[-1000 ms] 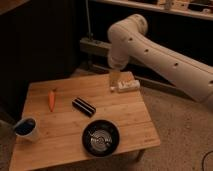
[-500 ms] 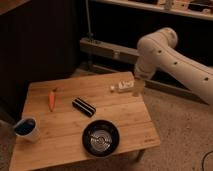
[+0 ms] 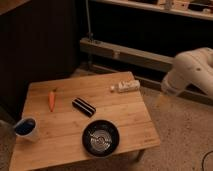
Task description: Move the arm in a circular motion
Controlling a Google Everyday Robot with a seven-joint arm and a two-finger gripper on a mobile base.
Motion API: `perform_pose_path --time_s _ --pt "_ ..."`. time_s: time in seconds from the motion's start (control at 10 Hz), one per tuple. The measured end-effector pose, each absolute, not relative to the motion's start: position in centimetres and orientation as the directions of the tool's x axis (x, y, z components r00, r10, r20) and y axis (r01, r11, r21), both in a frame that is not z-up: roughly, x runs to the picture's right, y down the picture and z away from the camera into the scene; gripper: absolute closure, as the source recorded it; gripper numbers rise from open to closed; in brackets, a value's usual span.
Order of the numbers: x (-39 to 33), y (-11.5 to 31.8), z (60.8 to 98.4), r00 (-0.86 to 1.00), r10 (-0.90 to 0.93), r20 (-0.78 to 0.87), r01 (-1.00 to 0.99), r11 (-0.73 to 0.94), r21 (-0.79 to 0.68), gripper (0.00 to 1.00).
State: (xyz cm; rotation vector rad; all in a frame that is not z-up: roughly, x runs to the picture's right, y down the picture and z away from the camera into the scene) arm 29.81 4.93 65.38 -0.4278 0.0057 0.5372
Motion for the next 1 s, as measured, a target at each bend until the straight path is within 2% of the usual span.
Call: perform_pose_path --time_s 0.2,0.5,1.0 --pt "30.4 6.4 63.3 0.873 0.484 -0.067 -0.469 0.791 -0.393 0.20" --pt "27.3 8.1 60.6 0.905 0.425 0.024 -0.384 0.838 -0.388 0.20" --pt "12.2 11.6 55.7 0.962 0.240 0.132 -0.172 0.904 -0.393 0.20"
